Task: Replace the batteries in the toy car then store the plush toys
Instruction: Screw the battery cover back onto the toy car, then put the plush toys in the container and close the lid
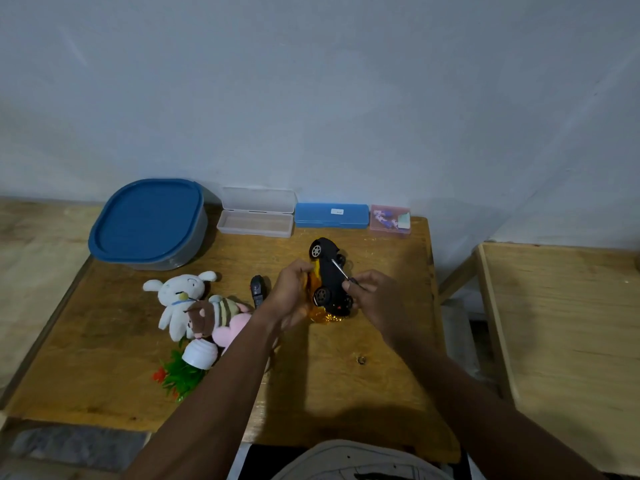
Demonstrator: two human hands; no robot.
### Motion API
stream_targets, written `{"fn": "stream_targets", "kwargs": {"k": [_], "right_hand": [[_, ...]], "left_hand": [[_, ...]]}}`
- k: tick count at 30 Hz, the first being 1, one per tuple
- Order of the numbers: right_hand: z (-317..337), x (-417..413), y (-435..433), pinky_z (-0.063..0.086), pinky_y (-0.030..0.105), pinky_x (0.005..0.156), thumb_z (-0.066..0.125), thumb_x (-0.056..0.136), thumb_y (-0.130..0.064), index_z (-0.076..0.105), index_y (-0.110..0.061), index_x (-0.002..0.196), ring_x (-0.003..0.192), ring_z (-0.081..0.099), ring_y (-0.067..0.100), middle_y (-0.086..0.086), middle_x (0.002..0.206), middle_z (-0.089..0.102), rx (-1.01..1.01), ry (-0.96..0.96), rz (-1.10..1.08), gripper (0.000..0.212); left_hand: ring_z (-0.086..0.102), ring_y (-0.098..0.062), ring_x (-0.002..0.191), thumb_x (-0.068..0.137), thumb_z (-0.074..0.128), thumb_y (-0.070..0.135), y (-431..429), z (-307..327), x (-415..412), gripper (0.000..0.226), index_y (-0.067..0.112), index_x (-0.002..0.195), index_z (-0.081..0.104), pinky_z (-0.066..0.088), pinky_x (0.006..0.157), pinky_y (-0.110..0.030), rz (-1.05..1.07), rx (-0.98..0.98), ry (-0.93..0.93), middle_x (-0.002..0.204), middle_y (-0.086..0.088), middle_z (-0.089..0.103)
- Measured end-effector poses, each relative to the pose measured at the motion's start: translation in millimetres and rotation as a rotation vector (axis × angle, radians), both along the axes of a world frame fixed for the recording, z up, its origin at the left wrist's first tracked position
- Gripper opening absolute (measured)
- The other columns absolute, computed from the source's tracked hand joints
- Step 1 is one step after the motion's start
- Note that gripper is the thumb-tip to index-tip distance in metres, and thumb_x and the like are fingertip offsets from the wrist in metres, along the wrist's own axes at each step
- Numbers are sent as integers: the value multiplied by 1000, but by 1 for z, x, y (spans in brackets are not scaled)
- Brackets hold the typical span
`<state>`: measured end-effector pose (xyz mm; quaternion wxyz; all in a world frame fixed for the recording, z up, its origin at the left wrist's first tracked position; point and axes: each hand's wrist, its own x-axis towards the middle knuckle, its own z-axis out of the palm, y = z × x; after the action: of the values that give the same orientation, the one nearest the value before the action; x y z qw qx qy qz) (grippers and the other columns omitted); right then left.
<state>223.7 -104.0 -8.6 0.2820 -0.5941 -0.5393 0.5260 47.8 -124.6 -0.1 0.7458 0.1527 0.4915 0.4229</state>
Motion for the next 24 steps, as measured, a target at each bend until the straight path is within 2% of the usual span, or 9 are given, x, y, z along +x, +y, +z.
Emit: {"fn": "stream_targets", "kwargs": {"k": [3, 5, 8, 10, 13, 15, 18, 21, 24], "right_hand": [[-2, -3, -2, 47, 13, 46, 72, 88, -12, 65, -1, 99, 57, 67, 4, 15, 91, 73, -61, 101, -105, 17], [-3, -3, 1, 45, 12, 44, 71, 88, -12, 65, -1, 99, 52, 65, 1, 12, 87, 73, -100, 126, -116, 16], [-12, -2, 10, 43, 18, 45, 73, 87, -15, 67, -7, 94, 57, 63, 9, 9, 84, 73, -185, 140, -126, 11], [-19, -1, 17, 46, 21, 50, 73, 87, -13, 68, -11, 89, 61, 63, 13, 8, 84, 72, -244, 161, -166, 6], [-28, -1, 25, 50, 23, 59, 69, 90, -11, 67, -18, 86, 70, 66, 15, 3, 87, 71, -248, 119, -189, 8], [-32, -2, 29, 51, 24, 63, 66, 91, -12, 68, -19, 90, 77, 68, 15, 1, 92, 71, -244, 84, -185, 7], [-39, -3, 36, 57, 29, 74, 65, 91, -13, 68, -18, 101, 87, 68, 14, -1, 98, 70, -250, 51, -185, 11], [-37, -1, 43, 56, 36, 83, 63, 91, -13, 64, -26, 95, 91, 66, 14, -5, 98, 68, -236, 21, -160, 14], [-37, 0, 53, 54, 36, 85, 63, 89, -10, 64, -29, 96, 94, 64, 14, -5, 97, 67, -220, -9, -139, 20]], "left_hand": [[60, -38, 122, 99, 48, 26, 5, -10, -2, 43, 4, 135, 53, 44, 105, -58, -53, -39, 88, 129, -22, 64], [61, -37, 121, 98, 57, 22, 8, -12, -2, 42, 7, 137, 52, 46, 105, -57, -41, -37, 114, 129, -20, 64], [69, -31, 108, 93, 67, 20, 13, -14, 3, 44, 10, 134, 53, 58, 88, -47, 45, -42, 259, 121, -16, 69], [71, -27, 101, 85, 77, 25, 19, -19, 7, 54, 16, 133, 54, 59, 85, -44, 74, -30, 532, 121, -12, 70], [63, -24, 109, 78, 83, 36, 29, -28, 17, 64, 20, 133, 54, 54, 93, -45, 38, 39, 1061, 125, -4, 65], [59, -25, 115, 79, 81, 39, 34, -31, 25, 67, 17, 135, 53, 52, 95, -42, 36, 64, 1277, 127, -5, 64], [54, -29, 119, 79, 78, 45, 37, -40, 31, 70, 16, 137, 50, 49, 95, -43, -20, 93, 1406, 128, -10, 61], [46, -32, 121, 78, 76, 49, 39, -49, 37, 74, 17, 138, 47, 47, 96, -46, -119, 87, 1490, 131, -12, 56], [41, -33, 126, 77, 77, 51, 40, -49, 43, 80, 21, 142, 41, 44, 98, -47, -166, 68, 1528, 138, -11, 47]]}}
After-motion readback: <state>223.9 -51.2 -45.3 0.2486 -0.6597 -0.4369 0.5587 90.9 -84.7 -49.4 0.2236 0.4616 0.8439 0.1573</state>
